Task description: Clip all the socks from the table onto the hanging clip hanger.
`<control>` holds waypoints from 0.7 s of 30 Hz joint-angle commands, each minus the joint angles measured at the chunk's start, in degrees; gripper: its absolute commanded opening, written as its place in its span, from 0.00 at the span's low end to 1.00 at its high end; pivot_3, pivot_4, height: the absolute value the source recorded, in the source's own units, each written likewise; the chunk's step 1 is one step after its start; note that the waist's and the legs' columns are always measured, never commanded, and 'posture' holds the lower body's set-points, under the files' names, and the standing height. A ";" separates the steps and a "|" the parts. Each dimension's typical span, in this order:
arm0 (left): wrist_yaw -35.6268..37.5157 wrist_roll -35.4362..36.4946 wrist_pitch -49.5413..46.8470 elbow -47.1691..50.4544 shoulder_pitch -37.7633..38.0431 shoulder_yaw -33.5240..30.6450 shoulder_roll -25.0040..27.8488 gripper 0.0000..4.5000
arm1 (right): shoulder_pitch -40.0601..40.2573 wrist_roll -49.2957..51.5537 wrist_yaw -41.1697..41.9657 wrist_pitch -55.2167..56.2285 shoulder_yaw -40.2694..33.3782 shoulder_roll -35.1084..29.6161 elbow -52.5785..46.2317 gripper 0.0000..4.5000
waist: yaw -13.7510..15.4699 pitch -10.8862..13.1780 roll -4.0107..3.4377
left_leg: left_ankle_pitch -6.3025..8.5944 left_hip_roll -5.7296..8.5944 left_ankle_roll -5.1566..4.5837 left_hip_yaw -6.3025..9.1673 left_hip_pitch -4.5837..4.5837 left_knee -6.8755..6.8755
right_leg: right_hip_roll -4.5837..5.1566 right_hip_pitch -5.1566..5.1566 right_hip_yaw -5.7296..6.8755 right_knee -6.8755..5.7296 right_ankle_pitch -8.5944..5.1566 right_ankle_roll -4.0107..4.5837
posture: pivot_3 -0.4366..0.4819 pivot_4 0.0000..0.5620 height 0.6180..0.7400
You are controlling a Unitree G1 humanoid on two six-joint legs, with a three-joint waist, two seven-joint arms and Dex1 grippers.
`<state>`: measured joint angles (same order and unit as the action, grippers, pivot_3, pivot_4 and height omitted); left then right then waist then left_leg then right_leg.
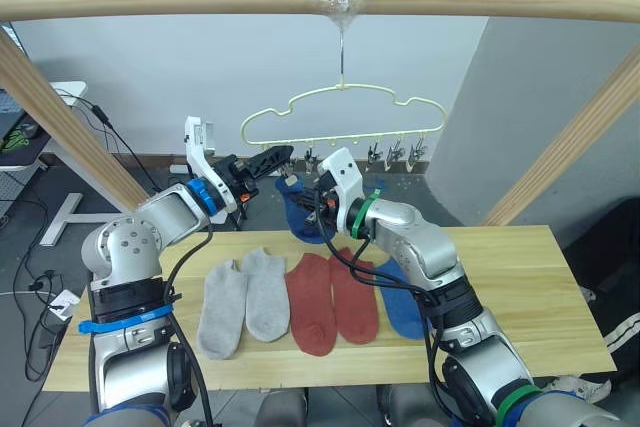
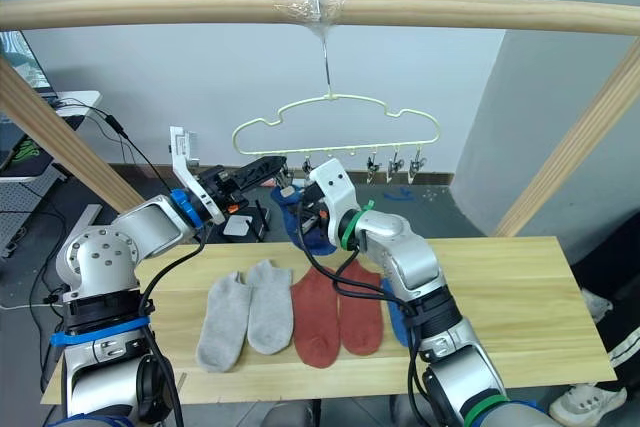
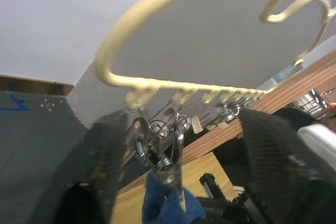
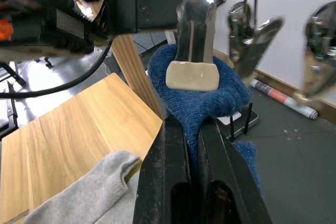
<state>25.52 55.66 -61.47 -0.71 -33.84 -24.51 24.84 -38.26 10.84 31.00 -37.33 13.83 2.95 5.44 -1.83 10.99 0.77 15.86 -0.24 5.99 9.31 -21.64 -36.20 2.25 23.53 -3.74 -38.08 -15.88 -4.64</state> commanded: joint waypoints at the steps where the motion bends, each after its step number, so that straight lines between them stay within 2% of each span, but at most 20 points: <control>1: 0.55 1.36 -0.34 3.04 1.25 -2.36 4.01 0.99 | -0.27 1.46 -0.11 0.04 0.41 1.62 -1.45 0.00 | -0.40 0.00 0.00 | 0.00 -0.01 0.00 -0.01 0.00 0.00 | -0.01 0.02 -0.02 0.00 0.00 0.00 | 0.57 0.32 1.00; 10: 4.43 -0.03 0.46 7.18 7.20 -0.65 11.98 0.99 | -1.79 3.33 -1.09 0.75 -2.15 6.22 5.65 0.00 | -0.01 0.01 -0.01 | -0.01 -0.05 0.01 -0.01 0.01 0.08 | -0.05 0.06 -0.01 -0.02 0.00 0.01 | 0.61 0.33 1.00; 11: 4.21 -0.32 1.02 7.34 7.52 -0.54 11.91 1.00 | -1.94 3.97 -0.90 0.66 -2.54 6.75 6.53 0.12 | 0.22 0.01 -0.01 | -0.01 -0.05 0.00 -0.01 0.01 0.08 | -0.05 0.06 -0.01 -0.02 0.00 0.01 | 0.61 0.33 1.00; 14: 5.52 -3.63 4.52 9.37 9.73 1.87 12.20 1.00 | -1.87 4.90 -0.41 0.59 -2.45 7.35 7.61 0.32 | 0.38 0.01 -0.01 | -0.01 -0.05 0.01 0.00 0.01 0.08 | -0.05 0.03 0.02 0.00 0.00 0.01 | 0.62 0.33 1.00; 19: 5.58 -5.48 7.10 13.88 12.06 4.21 11.50 1.00 | 0.08 4.07 -1.05 0.97 -0.99 5.48 6.91 0.70 | 0.28 0.01 -0.02 | -0.02 -0.12 0.02 0.00 0.01 0.09 | -0.10 0.04 0.04 -0.02 0.02 0.03 | 0.63 0.33 1.00; 21: 5.07 -11.33 11.32 17.65 14.65 8.66 12.17 1.00 | 2.88 2.44 -2.14 1.55 -1.02 2.71 5.49 0.86 | 0.29 0.00 -0.01 | -0.02 -0.12 0.02 -0.01 0.01 0.10 | -0.10 0.04 0.03 -0.01 0.02 0.04 | 0.63 0.33 1.00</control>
<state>30.58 47.44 -53.30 13.27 -20.34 -17.78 36.42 -37.00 14.19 29.47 -36.74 12.70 6.69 12.82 -1.54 10.99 0.76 15.84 -0.36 6.01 9.29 -21.60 -36.06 2.16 23.55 -3.72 -38.05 -15.87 -4.60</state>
